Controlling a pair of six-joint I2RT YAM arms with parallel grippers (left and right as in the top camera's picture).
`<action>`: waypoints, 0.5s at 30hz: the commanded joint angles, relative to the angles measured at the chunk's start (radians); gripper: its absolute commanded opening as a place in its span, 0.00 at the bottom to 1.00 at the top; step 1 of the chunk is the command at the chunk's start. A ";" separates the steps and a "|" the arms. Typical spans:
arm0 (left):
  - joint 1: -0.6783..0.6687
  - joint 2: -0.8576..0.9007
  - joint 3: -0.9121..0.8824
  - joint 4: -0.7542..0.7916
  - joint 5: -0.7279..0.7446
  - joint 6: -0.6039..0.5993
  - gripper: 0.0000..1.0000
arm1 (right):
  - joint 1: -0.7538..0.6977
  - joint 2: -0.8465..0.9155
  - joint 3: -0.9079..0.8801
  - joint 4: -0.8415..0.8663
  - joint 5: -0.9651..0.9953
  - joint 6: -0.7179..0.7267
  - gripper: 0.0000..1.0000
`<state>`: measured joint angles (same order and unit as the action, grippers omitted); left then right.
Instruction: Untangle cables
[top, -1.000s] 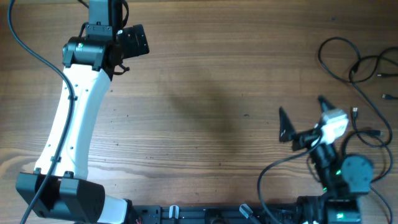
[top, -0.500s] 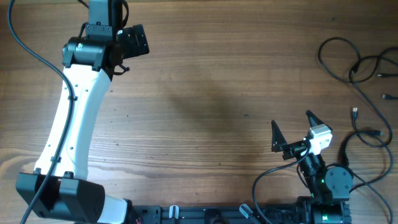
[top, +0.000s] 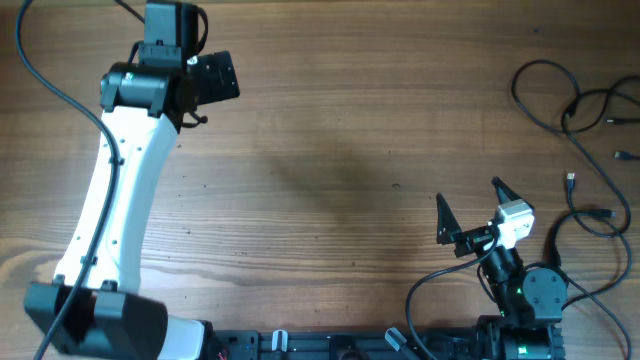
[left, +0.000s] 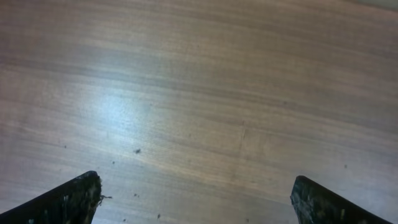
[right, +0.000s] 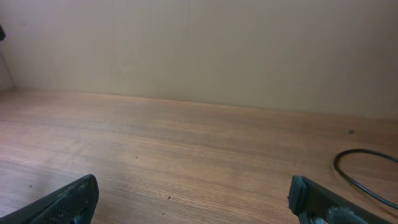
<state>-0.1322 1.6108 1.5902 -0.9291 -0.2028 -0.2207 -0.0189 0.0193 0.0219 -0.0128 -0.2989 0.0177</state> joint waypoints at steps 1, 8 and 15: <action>0.027 -0.198 -0.258 0.225 0.152 0.016 1.00 | -0.005 -0.016 -0.002 0.005 -0.017 0.008 1.00; 0.036 -0.740 -0.949 0.880 0.188 0.015 1.00 | -0.005 -0.016 -0.002 0.005 -0.017 0.009 1.00; 0.109 -1.239 -1.378 0.915 0.188 -0.023 1.00 | -0.005 -0.016 -0.002 0.005 -0.017 0.009 1.00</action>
<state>-0.0559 0.4942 0.3130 -0.0212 -0.0238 -0.2298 -0.0189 0.0128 0.0216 -0.0132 -0.2993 0.0177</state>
